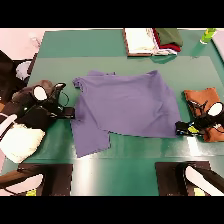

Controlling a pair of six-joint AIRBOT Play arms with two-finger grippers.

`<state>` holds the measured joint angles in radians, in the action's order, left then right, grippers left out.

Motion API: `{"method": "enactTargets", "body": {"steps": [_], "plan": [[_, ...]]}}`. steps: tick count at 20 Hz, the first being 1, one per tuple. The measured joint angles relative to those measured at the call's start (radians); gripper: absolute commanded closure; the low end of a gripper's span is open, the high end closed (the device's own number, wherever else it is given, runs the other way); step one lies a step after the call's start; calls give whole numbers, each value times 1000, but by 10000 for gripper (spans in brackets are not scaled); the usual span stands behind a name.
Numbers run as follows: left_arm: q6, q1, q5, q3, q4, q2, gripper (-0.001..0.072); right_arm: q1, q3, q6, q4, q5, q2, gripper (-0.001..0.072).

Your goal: Fold the shirts.

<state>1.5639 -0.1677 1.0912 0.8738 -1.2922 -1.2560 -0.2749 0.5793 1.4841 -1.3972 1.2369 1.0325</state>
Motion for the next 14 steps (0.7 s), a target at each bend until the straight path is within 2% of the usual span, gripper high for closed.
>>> {"method": "enactTargets", "body": {"steps": [4, 5, 7, 8, 14], "plan": [[-2, 1, -5, 1, 44, -45, 171, 0, 0, 0, 0, -1, 0, 691], [-2, 2, -3, 2, 48, -49, 308, 0, 0, 0, 0, -2, 0, 691], [-3, 1, -4, 0, 56, -59, 630, 0, 0, 0, 0, -2, 0, 691], [-10, 0, -3, -1, 60, -62, 672, 0, 0, 0, 0, -2, 0, 691], [-51, 0, 21, 95, 50, -5, 674, 1, 85, -2, 7, 18, -8, 691]]}}
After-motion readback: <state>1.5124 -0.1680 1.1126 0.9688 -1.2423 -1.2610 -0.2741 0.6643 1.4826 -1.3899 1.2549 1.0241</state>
